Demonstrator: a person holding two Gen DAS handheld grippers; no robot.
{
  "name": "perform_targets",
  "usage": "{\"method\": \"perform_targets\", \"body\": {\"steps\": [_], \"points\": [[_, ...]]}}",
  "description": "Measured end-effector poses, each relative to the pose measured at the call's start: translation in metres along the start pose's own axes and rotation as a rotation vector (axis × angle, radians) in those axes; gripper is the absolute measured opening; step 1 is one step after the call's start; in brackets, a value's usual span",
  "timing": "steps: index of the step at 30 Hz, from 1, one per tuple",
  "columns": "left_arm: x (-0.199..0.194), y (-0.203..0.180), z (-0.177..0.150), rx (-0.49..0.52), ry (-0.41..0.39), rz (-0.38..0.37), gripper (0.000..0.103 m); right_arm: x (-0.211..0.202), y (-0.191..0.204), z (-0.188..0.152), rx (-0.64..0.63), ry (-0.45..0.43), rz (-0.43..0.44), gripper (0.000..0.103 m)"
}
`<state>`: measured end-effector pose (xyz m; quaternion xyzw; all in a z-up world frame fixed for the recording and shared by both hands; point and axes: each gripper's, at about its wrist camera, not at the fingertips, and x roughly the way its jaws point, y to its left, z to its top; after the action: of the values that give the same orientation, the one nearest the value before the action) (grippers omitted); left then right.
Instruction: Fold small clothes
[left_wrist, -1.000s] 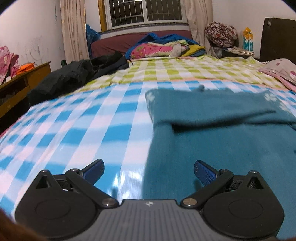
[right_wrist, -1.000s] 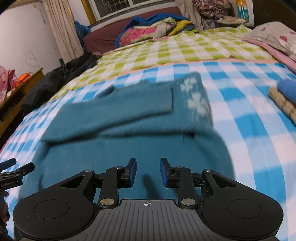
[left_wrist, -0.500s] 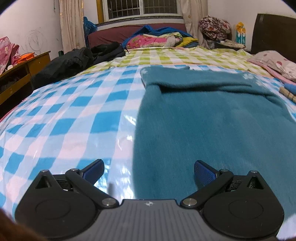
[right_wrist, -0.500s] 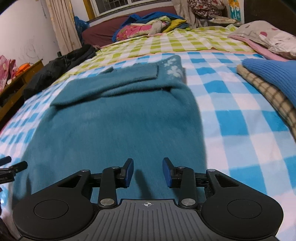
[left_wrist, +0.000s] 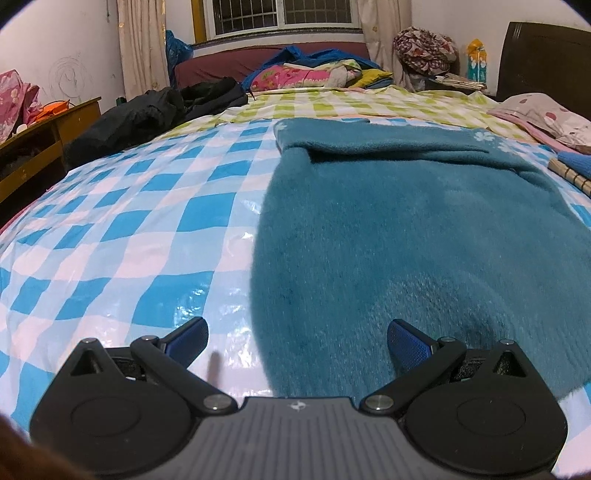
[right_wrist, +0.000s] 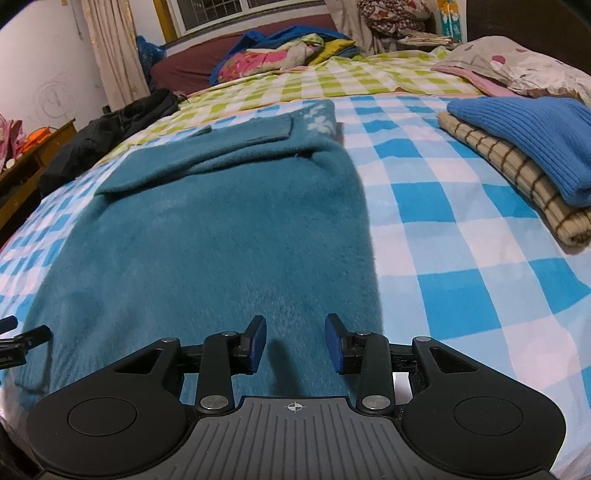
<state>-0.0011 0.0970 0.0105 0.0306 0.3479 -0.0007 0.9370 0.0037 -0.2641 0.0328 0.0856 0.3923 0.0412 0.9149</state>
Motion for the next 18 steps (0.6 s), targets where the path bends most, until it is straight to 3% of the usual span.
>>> {"method": "perform_targets", "body": {"steps": [18], "points": [[-0.003,-0.007,-0.006,0.032,0.000,-0.026,0.103,-0.011,-0.001,-0.016,0.006,-0.016,-0.019,0.038]]}}
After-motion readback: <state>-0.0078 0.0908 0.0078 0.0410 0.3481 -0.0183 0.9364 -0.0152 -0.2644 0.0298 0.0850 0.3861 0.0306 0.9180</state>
